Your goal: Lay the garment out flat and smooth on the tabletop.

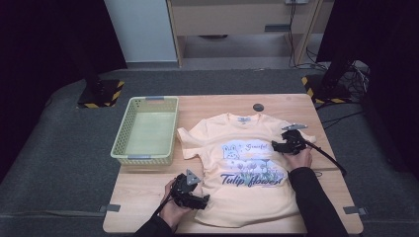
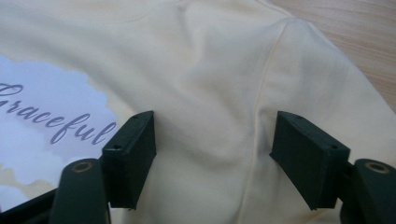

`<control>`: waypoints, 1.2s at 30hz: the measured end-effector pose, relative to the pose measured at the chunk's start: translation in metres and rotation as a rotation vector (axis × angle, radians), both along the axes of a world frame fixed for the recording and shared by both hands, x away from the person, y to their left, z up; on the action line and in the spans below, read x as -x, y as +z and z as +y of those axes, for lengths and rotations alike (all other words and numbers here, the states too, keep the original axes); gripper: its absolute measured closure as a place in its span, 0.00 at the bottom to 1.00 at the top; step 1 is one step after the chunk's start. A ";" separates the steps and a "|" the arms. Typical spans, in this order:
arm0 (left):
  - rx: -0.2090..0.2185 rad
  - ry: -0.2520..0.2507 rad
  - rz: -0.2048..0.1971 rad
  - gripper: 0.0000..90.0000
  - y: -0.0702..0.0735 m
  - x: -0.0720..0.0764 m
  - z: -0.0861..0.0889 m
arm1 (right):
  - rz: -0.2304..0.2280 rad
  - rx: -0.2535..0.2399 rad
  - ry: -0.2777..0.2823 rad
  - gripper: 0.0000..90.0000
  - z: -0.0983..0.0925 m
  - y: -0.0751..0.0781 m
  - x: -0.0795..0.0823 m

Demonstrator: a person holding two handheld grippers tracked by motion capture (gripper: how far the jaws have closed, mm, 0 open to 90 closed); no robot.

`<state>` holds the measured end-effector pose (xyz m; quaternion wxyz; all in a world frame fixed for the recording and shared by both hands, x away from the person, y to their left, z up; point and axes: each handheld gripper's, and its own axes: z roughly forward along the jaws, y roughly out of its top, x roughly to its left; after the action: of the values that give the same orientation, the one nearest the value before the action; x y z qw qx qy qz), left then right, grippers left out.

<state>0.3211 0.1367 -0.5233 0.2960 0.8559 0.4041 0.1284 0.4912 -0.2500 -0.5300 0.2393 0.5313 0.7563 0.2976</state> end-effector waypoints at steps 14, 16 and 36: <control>-0.004 0.054 -0.001 0.11 0.002 -0.009 0.013 | 0.003 -0.032 -0.094 0.18 0.002 -0.003 -0.019; 0.010 0.067 0.002 0.12 0.003 -0.010 0.015 | 0.000 -0.028 -0.083 0.16 0.001 0.000 -0.014; 0.087 0.119 -0.054 0.12 0.018 -0.005 0.036 | 0.005 -0.129 0.055 0.04 -0.010 0.024 0.073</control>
<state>0.3260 0.1724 -0.5056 0.3357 0.8130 0.4511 0.1513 0.4186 -0.2603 -0.5065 0.1946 0.5253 0.7505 0.3508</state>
